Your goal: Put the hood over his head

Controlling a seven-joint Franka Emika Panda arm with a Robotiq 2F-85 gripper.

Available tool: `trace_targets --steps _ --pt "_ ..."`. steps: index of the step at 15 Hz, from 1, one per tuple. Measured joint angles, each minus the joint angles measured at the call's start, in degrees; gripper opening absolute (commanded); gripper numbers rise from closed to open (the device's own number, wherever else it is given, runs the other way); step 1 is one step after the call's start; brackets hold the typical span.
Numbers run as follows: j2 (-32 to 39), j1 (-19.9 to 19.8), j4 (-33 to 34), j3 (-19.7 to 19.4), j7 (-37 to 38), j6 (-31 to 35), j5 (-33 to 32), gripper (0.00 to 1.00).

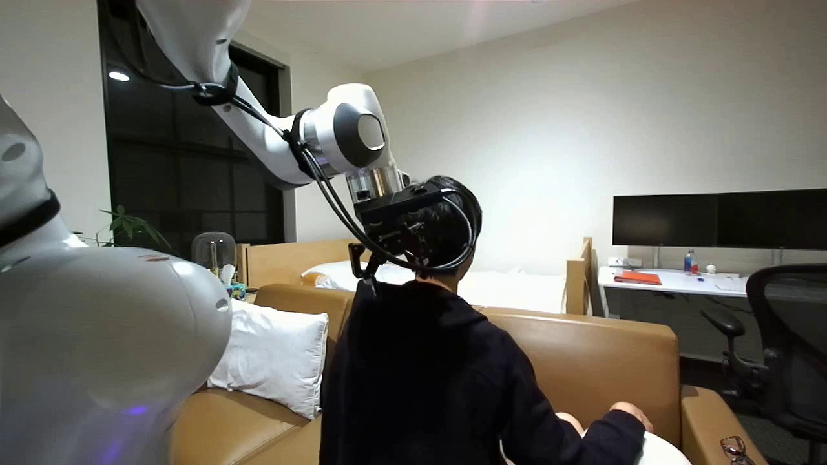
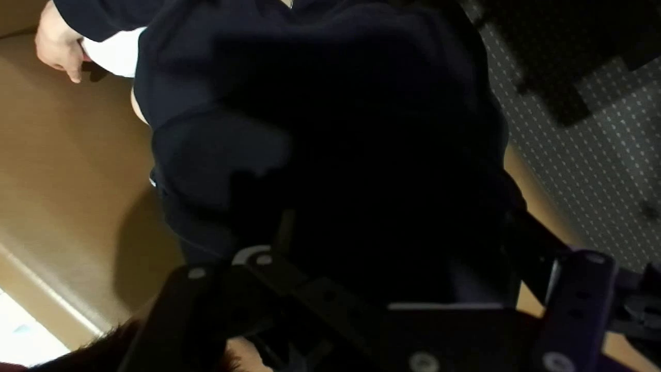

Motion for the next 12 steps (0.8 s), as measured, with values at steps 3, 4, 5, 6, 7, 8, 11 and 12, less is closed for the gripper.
trace_targets --steps 3,4,5,6,7,8,11,12 --pt "0.2 0.0 0.0 -0.6 -1.6 0.0 0.3 1.0" --pt "0.2 0.0 0.0 -0.7 -1.6 0.0 0.3 1.0" --pt "0.2 0.0 0.0 -0.7 -1.6 0.0 0.3 1.0" --pt "0.2 0.0 0.0 -0.7 -1.6 0.0 0.3 1.0" --pt "0.2 0.0 0.0 -0.7 -1.6 0.0 0.3 1.0" --pt "0.2 0.0 0.0 -0.6 -1.6 0.5 0.3 1.0" --pt "-0.2 0.1 -0.4 0.5 -2.3 6.7 -0.1 1.0" --pt "-0.3 0.3 -0.9 1.0 -3.3 9.2 -0.1 1.0"
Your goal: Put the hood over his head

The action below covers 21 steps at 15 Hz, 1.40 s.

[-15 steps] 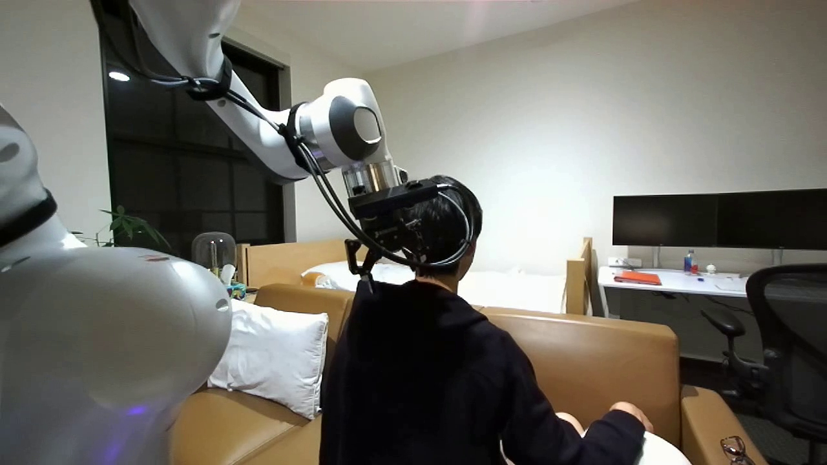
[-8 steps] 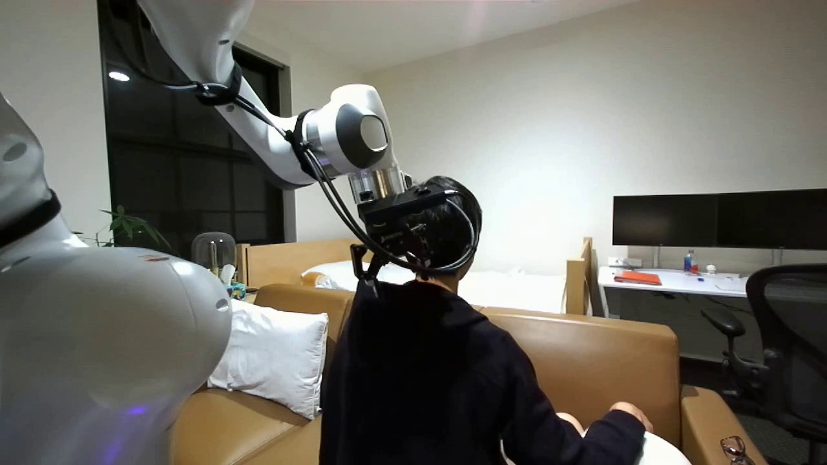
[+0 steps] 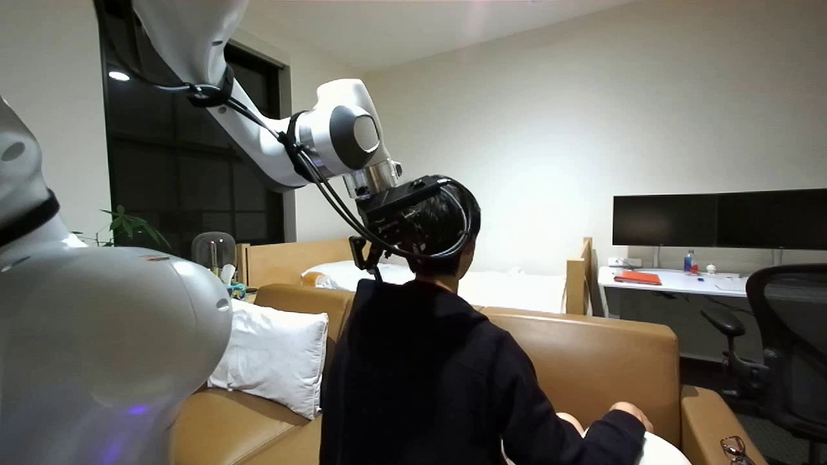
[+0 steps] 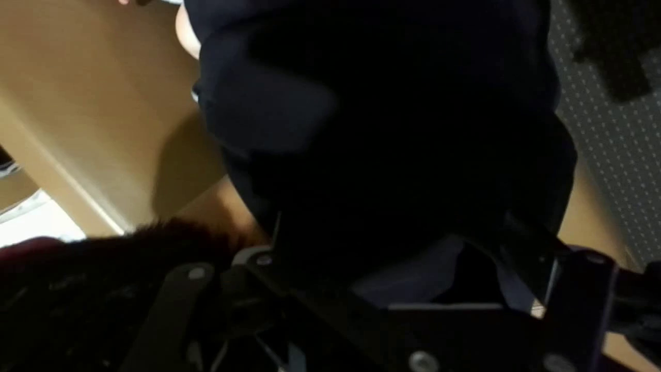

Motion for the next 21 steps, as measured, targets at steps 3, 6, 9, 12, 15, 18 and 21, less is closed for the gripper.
trace_targets --steps 3,6,9,12,15,18,21 --pt "-0.3 1.1 -2.3 0.7 -3.1 7.6 0.0 1.0" --pt "-0.3 4.1 -4.7 0.2 -4.7 11.9 1.1 1.0" --pt "-0.3 7.3 -5.5 -0.9 -5.7 12.3 3.8 1.0" --pt "-0.3 8.5 -5.5 -1.8 -5.9 12.1 5.7 1.0" --pt "-0.3 8.5 -5.5 -1.9 -5.9 12.1 5.8 1.0" --pt "-0.3 8.6 -5.5 -2.0 -5.9 12.1 5.8 1.0" --pt "-0.3 8.6 -5.5 -2.0 -5.9 12.1 5.8 1.0"
